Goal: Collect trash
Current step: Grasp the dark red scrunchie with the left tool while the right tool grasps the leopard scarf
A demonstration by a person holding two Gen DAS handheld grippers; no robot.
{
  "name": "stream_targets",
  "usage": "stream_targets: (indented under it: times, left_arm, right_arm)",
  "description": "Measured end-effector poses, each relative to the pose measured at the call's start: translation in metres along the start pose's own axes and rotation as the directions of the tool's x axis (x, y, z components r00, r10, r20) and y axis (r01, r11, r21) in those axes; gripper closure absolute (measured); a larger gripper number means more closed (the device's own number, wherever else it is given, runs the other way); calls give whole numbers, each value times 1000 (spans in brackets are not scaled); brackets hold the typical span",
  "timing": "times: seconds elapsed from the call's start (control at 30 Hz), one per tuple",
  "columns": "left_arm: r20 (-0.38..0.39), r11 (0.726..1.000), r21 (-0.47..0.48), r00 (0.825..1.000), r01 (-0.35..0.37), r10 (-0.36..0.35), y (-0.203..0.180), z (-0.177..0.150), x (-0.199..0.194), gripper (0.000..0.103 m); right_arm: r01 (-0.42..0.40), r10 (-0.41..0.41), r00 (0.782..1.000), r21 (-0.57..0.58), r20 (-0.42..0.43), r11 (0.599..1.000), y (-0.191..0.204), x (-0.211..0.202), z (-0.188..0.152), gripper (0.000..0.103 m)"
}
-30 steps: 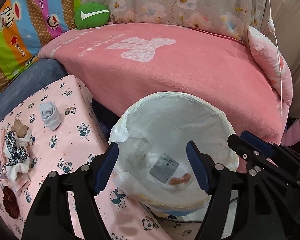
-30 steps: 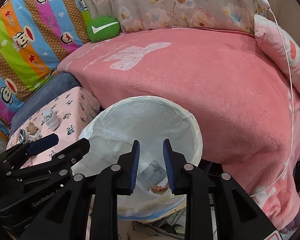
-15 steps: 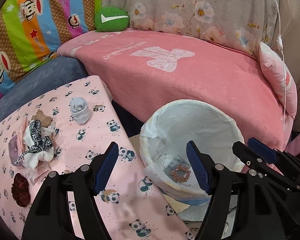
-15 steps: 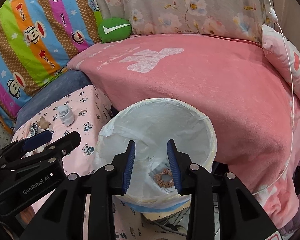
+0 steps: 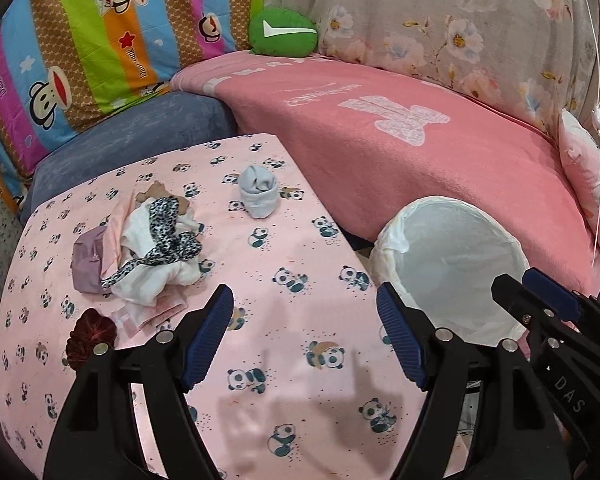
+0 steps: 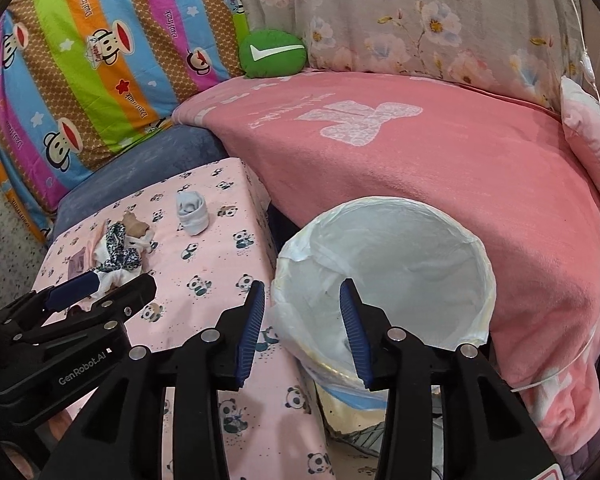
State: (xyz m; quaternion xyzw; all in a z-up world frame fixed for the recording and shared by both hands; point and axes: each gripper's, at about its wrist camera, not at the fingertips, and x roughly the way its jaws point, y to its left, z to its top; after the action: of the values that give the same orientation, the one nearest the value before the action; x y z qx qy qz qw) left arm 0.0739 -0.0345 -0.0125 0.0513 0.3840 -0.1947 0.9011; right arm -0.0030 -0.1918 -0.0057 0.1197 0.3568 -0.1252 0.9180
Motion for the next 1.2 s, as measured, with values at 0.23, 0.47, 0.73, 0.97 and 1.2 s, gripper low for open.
stream_targets:
  times: [0.23, 0.47, 0.73, 0.97, 1.2]
  left_arm:
    - [-15, 998, -57, 999, -37, 36, 43, -10, -5, 31]
    - [-46, 987, -139, 996, -78, 72, 95, -24, -5, 29]
    - [-95, 958, -244, 987, -150, 130, 164, -45, -1, 28]
    - [-122, 934, -310, 982, -176, 145, 210, -54, 8, 28]
    - [-141, 931, -331, 984, -155, 113, 232, -58, 20, 28]
  right_arm:
    - [-31, 30, 999, -49, -11, 998, 41, 1, -3, 57]
    - [-65, 63, 998, -93, -27, 994, 82, 7, -6, 54]
    - [-136, 129, 990, -126, -61, 983, 131, 24, -5, 54]
    - [-197, 185, 978, -140, -93, 970, 179, 54, 2, 54]
    - [-225, 212, 971, -125, -109, 966, 216, 90, 15, 54]
